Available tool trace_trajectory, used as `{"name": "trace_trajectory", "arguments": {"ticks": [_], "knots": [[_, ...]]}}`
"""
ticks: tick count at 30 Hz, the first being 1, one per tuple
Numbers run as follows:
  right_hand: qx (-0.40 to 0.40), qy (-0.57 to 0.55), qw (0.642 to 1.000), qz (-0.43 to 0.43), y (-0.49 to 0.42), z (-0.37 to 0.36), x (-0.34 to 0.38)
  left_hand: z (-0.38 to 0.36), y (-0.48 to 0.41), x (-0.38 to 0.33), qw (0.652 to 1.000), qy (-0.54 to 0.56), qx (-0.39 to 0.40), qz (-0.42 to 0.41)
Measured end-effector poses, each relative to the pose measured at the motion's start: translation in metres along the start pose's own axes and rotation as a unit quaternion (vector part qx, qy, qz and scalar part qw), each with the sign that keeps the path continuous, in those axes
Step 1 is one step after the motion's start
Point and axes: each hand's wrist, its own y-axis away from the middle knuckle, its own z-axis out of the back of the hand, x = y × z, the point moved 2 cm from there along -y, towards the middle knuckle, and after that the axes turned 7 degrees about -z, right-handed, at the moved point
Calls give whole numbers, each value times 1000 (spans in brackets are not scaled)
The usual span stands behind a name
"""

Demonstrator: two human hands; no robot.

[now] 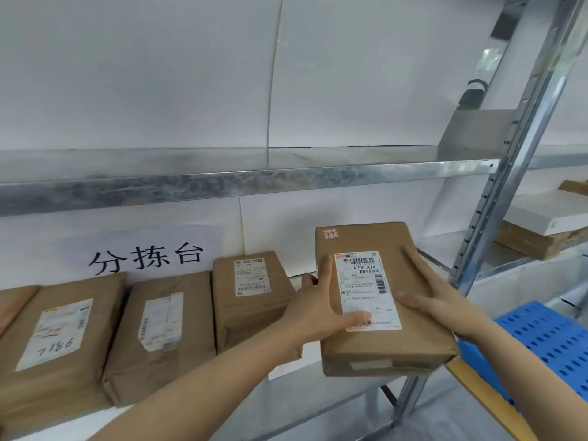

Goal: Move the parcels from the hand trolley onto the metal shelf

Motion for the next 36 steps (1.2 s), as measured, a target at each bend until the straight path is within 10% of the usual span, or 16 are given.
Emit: {"name": "trace_trajectory", "arguments": {"ticks": [16, 36], "knots": [[179, -55, 982, -14, -182, -38, -43, -28, -78, 71, 967, -43, -62, 242], [165, 10, 986, -8, -247, -81, -74, -29, -115, 103, 934, -192, 47, 297]]}}
